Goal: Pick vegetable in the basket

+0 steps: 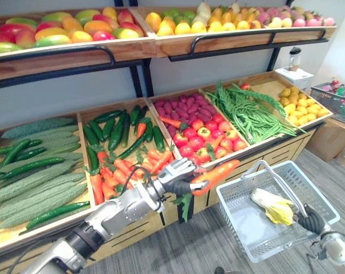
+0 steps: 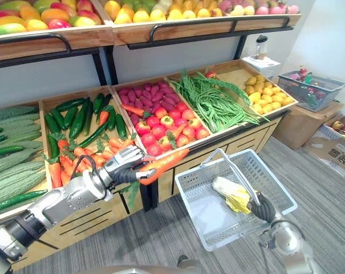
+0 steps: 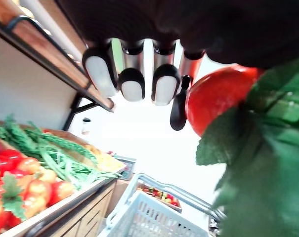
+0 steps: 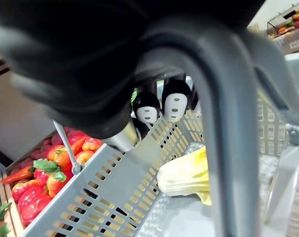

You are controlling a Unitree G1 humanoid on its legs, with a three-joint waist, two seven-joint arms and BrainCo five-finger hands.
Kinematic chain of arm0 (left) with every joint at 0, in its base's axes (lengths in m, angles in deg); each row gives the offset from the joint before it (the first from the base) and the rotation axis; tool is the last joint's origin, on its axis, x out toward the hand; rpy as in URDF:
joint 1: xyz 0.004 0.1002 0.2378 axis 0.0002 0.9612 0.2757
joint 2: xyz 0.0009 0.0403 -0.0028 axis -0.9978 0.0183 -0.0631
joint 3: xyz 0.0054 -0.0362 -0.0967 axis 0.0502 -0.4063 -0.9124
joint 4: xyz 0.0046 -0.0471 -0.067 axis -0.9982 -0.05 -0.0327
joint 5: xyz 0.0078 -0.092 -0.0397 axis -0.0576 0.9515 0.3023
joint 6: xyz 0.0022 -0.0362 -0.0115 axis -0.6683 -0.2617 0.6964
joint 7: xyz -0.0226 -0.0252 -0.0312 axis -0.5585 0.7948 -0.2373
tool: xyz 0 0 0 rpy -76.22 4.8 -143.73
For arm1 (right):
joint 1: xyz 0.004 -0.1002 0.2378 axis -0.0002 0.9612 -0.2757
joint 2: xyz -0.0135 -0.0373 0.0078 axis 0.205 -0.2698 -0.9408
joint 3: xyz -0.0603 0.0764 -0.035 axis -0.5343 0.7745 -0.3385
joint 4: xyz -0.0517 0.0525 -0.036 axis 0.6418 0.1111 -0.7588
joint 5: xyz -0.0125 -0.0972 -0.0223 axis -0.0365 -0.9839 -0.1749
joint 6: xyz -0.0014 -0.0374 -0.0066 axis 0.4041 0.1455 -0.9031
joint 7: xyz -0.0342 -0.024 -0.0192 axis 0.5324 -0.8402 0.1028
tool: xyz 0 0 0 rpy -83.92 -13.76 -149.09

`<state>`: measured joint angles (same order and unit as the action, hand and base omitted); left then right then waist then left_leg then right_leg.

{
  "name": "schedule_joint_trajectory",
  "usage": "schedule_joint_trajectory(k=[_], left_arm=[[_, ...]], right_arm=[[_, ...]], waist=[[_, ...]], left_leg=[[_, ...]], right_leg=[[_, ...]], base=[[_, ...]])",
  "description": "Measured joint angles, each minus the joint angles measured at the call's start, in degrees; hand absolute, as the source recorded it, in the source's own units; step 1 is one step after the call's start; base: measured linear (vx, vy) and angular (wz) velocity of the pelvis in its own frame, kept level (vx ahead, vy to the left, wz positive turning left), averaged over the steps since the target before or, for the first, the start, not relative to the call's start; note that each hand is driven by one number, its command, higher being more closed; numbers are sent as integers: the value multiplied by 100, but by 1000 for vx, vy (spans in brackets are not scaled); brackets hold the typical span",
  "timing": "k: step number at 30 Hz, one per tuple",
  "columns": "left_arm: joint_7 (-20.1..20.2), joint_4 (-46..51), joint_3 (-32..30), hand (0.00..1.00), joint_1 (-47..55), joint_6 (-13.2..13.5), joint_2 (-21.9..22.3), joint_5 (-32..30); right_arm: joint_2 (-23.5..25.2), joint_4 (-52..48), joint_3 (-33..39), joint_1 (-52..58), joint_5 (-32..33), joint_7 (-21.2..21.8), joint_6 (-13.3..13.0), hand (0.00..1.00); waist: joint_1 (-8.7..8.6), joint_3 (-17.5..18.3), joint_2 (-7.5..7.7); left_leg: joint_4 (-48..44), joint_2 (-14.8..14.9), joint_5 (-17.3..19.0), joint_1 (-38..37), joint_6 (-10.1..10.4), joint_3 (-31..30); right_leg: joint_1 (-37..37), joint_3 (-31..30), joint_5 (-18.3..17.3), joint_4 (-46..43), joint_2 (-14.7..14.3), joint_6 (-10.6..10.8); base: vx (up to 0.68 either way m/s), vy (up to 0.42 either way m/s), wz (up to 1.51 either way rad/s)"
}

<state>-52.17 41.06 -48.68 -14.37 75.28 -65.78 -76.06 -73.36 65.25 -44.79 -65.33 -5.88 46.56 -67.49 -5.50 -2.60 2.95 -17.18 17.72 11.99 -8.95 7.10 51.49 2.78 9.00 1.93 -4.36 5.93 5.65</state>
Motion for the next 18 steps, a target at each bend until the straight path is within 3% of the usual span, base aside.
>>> schedule_joint_trajectory(k=[2,4,7,11,14,15,18], left_arm=[[1,61,144,100,-3,-1,-28,-1],[2,175,256,100,-10,4,-39,1],[57,209,602,100,-22,15,91,-2],[103,222,857,100,-168,29,92,3],[214,226,1037,100,-251,19,115,3],[238,228,1102,100,-260,8,142,3],[356,227,1271,100,-453,0,152,3]], right_arm=[[-231,-319,-55,31,0,125,-21,100],[-405,-495,-77,11,1,139,-136,100],[-617,-687,-130,-32,4,154,-249,100],[-890,-1049,-137,-32,9,367,-354,100],[-1096,-1276,-149,-50,49,540,-473,100],[-1171,-1290,-159,-90,69,610,-536,100],[-1206,-1294,-175,-175,229,803,-611,100]], waist=[[18,66,-4],[-1,120,100],[-60,156,20],[-154,186,50],[-202,208,11],[-201,223,-65],[-253,219,-139]], left_leg=[[88,-38,59,-10,-18,249],[235,-210,36,-45,-28,514],[-215,88,106,43,19,638],[-227,78,196,-40,-5,771],[-351,115,263,-100,65,807],[-449,192,277,-135,62,898],[-524,276,311,-161,83,932]], right_leg=[[74,26,19,22,58,38],[272,54,19,33,192,39],[323,64,101,-7,151,150],[320,29,102,-1,137,151],[394,0,250,-123,117,35],[398,-39,325,-161,72,-58],[393,-138,354,-165,8,-95]], base=[[-175,50,-34],[-113,52,-29],[-114,13,-18],[-21,32,-11],[33,23,-14],[70,39,-37],[77,46,-20]])
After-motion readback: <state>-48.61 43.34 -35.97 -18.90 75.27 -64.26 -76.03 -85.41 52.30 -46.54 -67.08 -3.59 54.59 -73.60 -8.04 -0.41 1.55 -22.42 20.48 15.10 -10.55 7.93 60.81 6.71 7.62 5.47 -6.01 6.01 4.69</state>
